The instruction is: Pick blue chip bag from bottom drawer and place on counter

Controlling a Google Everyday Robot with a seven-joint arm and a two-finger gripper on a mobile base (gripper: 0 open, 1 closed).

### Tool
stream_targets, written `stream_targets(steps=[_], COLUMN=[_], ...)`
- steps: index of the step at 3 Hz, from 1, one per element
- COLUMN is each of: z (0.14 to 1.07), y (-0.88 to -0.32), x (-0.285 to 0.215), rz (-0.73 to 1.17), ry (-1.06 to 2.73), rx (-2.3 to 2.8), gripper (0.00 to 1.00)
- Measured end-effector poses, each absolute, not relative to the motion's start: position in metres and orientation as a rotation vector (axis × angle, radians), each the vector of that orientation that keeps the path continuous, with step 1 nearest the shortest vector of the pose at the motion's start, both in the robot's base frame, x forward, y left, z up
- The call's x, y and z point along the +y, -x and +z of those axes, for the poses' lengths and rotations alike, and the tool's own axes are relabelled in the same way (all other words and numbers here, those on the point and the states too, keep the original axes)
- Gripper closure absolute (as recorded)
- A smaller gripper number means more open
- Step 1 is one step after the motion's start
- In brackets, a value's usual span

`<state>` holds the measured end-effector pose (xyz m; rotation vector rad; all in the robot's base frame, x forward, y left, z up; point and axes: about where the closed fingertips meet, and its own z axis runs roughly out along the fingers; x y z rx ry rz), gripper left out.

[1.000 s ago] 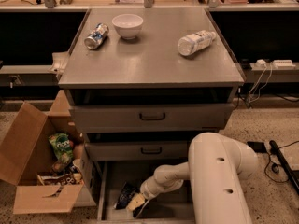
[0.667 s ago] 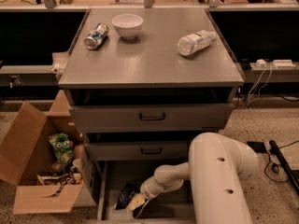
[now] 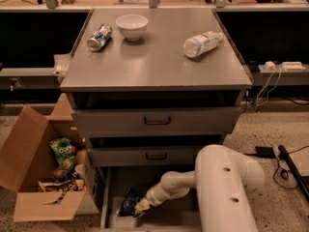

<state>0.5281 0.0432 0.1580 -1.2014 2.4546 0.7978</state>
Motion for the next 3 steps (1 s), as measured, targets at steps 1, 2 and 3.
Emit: stream_targets(steps=[1,2,3], z=[0.160,0.179,0.230], y=[-0.528,-0.524,-0.507], x=[0.043,0.036,0.031], rz=[0.798,0.836,1.016], ry=[1.197,1.195,1.195], rx=[2.451,2.370,2.093], gripper=[0.74,0.95,1.00])
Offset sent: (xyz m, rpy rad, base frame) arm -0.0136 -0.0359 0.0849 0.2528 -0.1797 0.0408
